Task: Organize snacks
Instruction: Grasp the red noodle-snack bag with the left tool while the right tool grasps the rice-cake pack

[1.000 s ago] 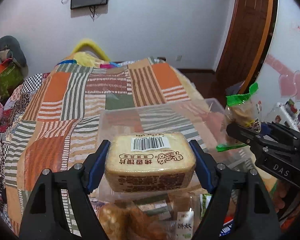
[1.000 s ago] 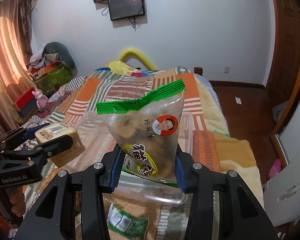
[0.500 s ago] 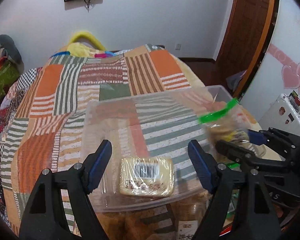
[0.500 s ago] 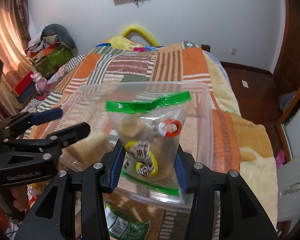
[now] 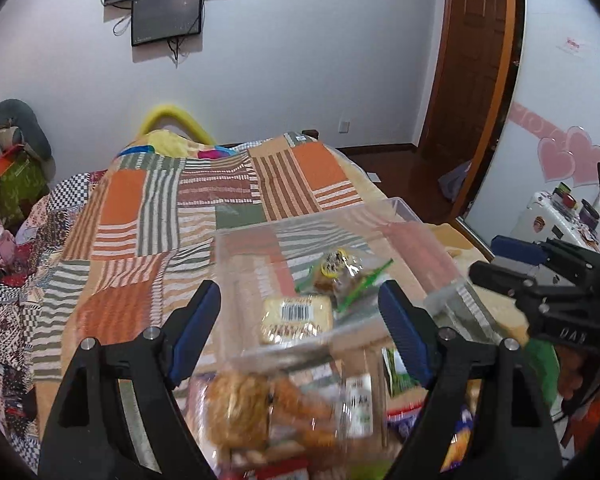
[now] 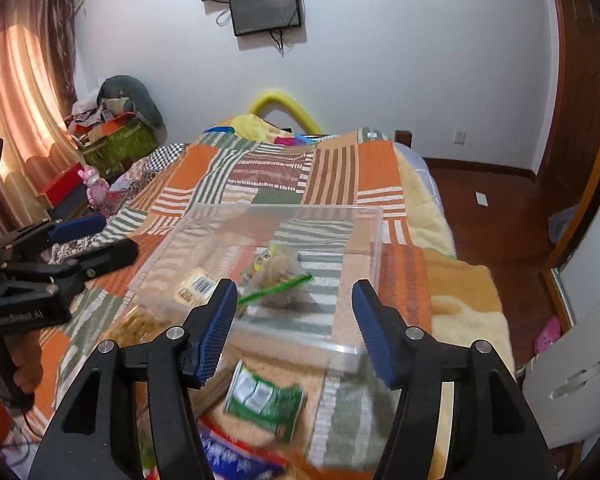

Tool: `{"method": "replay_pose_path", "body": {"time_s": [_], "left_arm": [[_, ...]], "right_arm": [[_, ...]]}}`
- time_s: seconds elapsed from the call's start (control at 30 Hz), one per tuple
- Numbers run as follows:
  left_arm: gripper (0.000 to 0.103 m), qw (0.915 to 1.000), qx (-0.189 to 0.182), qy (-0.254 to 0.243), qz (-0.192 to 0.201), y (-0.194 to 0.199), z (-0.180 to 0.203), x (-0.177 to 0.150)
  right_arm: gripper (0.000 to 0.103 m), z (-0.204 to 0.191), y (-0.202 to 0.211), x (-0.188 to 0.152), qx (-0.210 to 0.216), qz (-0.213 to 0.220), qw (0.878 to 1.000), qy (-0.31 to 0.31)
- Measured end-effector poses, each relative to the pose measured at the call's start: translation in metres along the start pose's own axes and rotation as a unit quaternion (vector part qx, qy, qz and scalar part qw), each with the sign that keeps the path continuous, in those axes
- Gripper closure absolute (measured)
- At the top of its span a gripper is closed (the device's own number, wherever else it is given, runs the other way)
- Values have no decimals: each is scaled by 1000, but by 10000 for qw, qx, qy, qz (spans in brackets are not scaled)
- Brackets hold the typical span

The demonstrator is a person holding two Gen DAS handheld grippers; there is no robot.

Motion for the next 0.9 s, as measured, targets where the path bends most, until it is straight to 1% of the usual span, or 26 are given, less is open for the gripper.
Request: {"method": "replay_pose_path", "body": {"time_s": [0.1, 0.2, 0.33, 0.43, 0.57, 0.63, 0.77, 0.9], "left_arm": [[20, 10000, 70, 40, -10, 27, -9, -12], [20, 9997, 169, 109, -105, 42, -19, -28], [20, 9984, 313, 222, -410, 58, -31, -66], [20, 9968, 364, 247, -662, 65, -33, -95], [20, 9945, 369, 269, -940, 68, -32, -127], [20, 9933, 355, 254, -1072, 69, -28, -145], [20, 9906, 266, 296, -1310, 68, -19, -174], [20, 9877, 176, 466, -1481, 63, -15, -191]], "right_arm": [[45, -2, 16, -5, -38, 60, 10000, 61], [43, -3, 28, -14, -67, 55, 9999, 60], [43, -2, 39, -33, -169, -35, 9998, 85], [43, -1, 43, -49, -224, -164, 9996, 32], [42, 3, 44, -76, -221, -441, 9987, -114], [42, 6, 44, -90, -288, -580, 9978, -158], [42, 8, 33, -112, -350, -880, 9953, -216], [42, 2, 24, -122, -258, -1014, 9941, -292]]}}
Point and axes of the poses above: each gripper's, at about its wrist camera, not at the fingertips, and y roughly against the way its jaws point, z to its right, x to its top, the point moved 9 cm from there along -y, roughly the way its jaws point, and after that the axes turned 11 degrees about z, right-handed, at the moved point
